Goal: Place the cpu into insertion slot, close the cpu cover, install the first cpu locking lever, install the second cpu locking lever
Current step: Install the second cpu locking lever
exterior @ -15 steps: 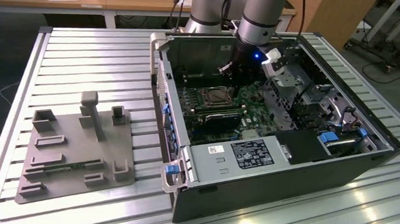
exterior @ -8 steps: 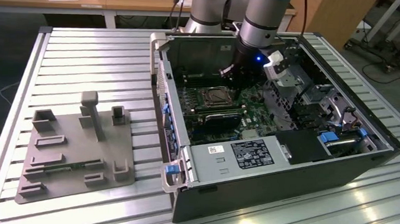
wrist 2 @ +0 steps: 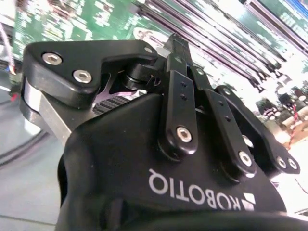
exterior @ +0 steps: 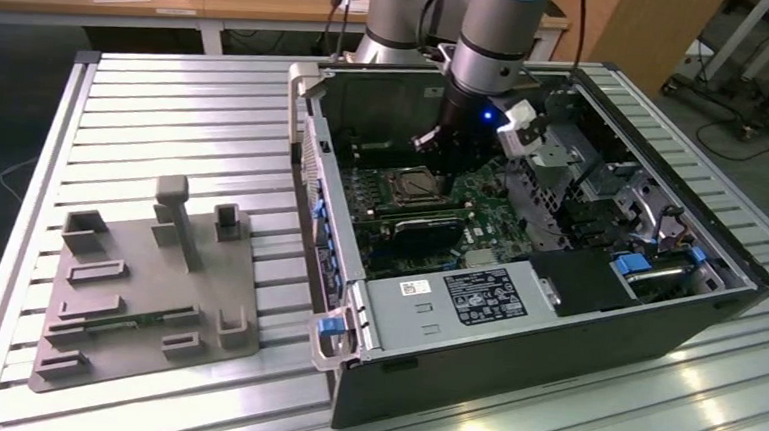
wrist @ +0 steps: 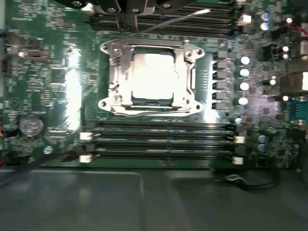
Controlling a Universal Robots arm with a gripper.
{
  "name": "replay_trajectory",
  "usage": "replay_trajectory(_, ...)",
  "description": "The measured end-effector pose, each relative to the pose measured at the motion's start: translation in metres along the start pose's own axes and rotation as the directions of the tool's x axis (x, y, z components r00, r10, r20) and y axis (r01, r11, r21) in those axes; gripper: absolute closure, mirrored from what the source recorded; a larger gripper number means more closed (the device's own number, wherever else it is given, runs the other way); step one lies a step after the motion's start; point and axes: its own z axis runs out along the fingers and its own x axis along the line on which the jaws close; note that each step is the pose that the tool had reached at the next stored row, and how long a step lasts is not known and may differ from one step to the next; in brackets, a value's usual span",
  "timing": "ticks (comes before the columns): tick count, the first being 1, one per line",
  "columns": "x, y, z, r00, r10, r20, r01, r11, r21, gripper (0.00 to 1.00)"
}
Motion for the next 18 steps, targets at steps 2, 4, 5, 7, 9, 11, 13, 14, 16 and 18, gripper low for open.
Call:
replay_trajectory(2,0.0065,0.0001,0.0000,1.0000,0.000,-0.0001,0.000,1.0000,0.0002,0.90)
replay_trajectory(4,0.0118,0.0002,0.0000,1.0000,0.000,-0.0001,0.000,1.0000,0.0000,0.90)
replay_trajectory(5,0.0144,0.0003,0.0000,1.0000,0.000,-0.0001,0.000,1.0000,0.0000,0.90)
replay_trajectory(7,0.0196,0.0004,0.0000,1.0000,0.000,0.0000,0.000,1.0000,-0.0002,0.90)
replay_trajectory(9,0.0251,0.0005,0.0000,1.0000,0.000,0.0000,0.000,1.0000,-0.0002,0.90)
replay_trajectory(11,0.0303,0.0007,0.0001,1.0000,0.000,0.0000,0.000,1.0000,-0.0003,0.90)
replay_trajectory(13,0.0348,0.0007,0.0001,1.0000,0.000,-0.0001,0.000,1.0000,-0.0002,0.90)
replay_trajectory(14,0.0354,0.0007,0.0001,1.0000,0.000,0.0000,0.000,1.0000,-0.0003,0.90)
replay_trajectory(16,0.0354,0.0006,-0.0024,1.0000,0.000,0.0000,0.000,1.0000,-0.0002,0.90)
replay_trajectory(18,0.0354,0.0005,-0.0050,1.0000,0.000,0.0000,0.000,1.0000,-0.0002,0.90)
